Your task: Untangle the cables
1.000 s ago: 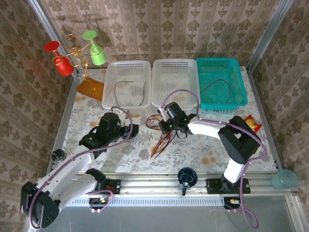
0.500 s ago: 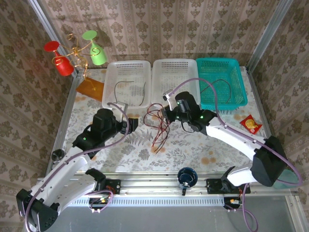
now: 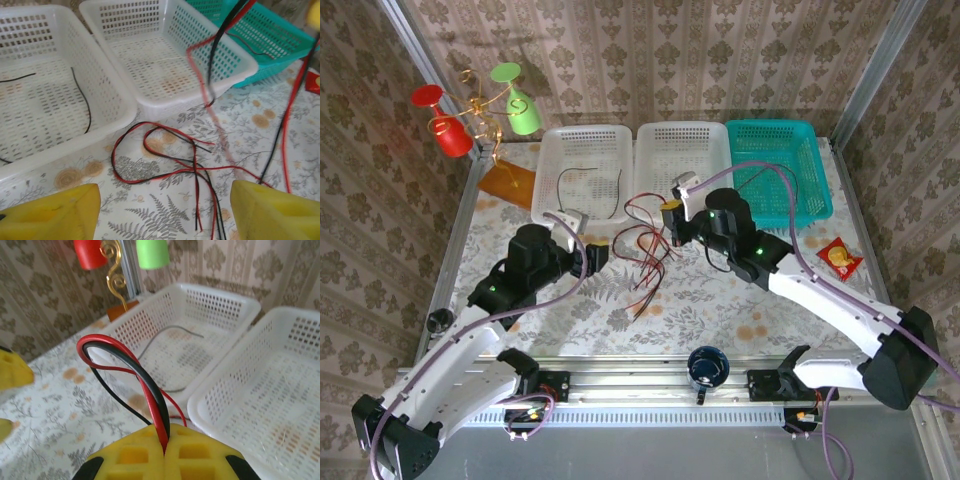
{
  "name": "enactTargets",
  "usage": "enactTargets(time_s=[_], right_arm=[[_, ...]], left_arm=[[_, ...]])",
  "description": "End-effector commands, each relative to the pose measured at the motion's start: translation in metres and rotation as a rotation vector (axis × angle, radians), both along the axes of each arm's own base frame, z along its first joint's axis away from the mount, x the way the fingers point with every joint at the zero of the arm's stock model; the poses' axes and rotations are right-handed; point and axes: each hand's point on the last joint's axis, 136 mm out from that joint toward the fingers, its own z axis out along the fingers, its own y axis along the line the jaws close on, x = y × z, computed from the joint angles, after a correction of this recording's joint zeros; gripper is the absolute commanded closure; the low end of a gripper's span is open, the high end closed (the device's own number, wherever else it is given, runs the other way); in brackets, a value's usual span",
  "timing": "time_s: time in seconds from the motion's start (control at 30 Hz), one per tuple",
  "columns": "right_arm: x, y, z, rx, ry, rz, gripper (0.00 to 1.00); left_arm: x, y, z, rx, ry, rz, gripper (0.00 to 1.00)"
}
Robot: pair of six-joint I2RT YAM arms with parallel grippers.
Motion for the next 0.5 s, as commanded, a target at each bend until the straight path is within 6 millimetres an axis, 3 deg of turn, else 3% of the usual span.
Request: enactTargets(time_s=[0.0, 0.27, 0.47], right_arm=[[-0.001, -0.005, 0.032, 0.023, -0.089, -0.015, 1.0], [-0.025, -0.025, 0.146, 0.156, -0.35, -0.009, 1.0], [-0.025, -0.035, 0.179, 0.142, -0.487, -0.035, 1.0]], left_arm=[[-0.007, -0.014, 0.011, -0.037, -0.042, -0.085, 0.31], [-0.004, -0.017, 0.011, -0.018, -0.051, -0.096, 0.31], [-0.004, -0.023, 0.009, -0.034, -0.047, -0.109, 0.31]])
